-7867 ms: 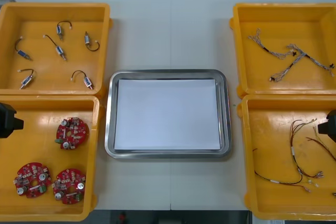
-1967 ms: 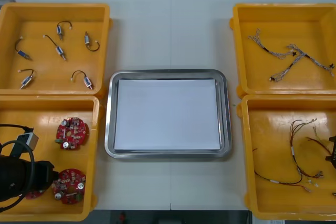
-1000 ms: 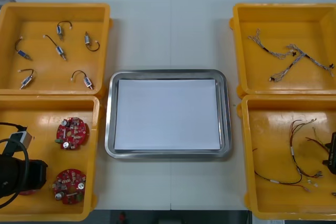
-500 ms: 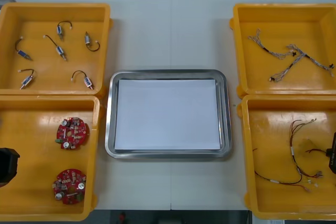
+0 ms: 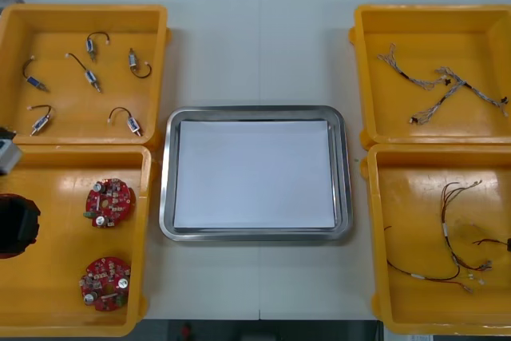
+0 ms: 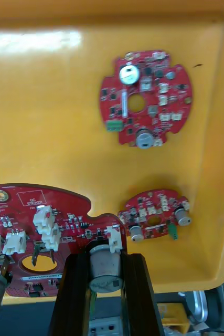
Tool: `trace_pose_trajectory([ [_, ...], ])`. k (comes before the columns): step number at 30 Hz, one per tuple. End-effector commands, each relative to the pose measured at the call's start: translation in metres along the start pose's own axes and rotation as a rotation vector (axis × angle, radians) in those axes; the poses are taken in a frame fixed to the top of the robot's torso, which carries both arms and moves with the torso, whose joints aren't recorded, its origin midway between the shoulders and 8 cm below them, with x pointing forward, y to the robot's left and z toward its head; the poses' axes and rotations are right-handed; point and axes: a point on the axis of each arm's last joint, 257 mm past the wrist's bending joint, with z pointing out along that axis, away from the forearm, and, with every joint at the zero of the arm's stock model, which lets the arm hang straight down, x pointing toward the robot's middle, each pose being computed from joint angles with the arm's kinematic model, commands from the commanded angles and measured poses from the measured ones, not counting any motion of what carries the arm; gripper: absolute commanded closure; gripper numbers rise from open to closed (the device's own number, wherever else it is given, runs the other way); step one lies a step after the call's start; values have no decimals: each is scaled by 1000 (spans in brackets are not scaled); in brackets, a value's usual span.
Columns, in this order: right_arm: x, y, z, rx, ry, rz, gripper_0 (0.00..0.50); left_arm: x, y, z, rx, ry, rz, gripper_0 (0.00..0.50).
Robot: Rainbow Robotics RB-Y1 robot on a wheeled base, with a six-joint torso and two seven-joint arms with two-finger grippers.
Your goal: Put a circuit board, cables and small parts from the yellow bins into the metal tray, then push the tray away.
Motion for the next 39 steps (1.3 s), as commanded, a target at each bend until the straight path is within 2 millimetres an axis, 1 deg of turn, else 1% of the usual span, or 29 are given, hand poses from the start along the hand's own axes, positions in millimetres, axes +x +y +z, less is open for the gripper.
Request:
trace_pose_trajectory([
  [1, -9, 20, -39, -45, -15, -118, 500, -18, -26, -9, -6, -22, 186, 500],
  [7, -11, 21, -74, -47, -26, -323, 500, -30, -58, -7, 20, -29, 282, 500],
  [8, -11, 21, -85, -52, -27, -376, 500, -33, -67, -6, 24, -30, 310, 500],
  [10, -11, 21, -95, -56, -25, -423, 500, -34, -76, -6, 26, -28, 342, 500],
  [11, -11, 22, -105, -59, -23, -472, 500, -35, -83, -4, 29, -30, 367, 500],
  [12, -12, 21, -108, -55, -24, -492, 500, -35, -85, -4, 27, -28, 374, 500],
  [13, -13, 21, -115, -55, -26, -537, 500, -38, -91, -3, 27, -33, 395, 500],
  [14, -13, 20, -117, -49, -25, -558, 500, -38, -93, -3, 27, -30, 401, 500],
  [16, -12, 25, -130, -70, -30, -650, 500, -40, -105, 0, 33, -26, 434, 500],
  [19, -5, 34, -145, -109, -37, -781, 500, -45, -119, 3, 45, -21, 462, 500],
  [23, 7, 38, -163, -139, -41, -980, 500, -54, -141, 9, 60, -22, 490, 500],
  [27, 19, 38, -172, -152, -22, -1139, 500, -62, -161, 16, 72, -28, 502, 500],
  [28, 24, 38, -175, -158, -13, -1207, 500, -65, -169, 19, 77, -27, 505, 500],
  [31, 33, 39, -182, -176, -4, -1333, 500, -70, -181, 22, 83, -25, 511, 499],
  [32, 33, 39, -182, -176, -4, -1333, 500, -70, -181, 22, 83, -25, 511, 499],
  [35, 45, 37, -194, -207, -21, -1535, 500, -77, -200, 26, 93, -24, 519, 500],
  [39, 59, 32, -204, -236, -41, -1723, 500, -80, -219, 31, 113, -17, 531, 500],
])
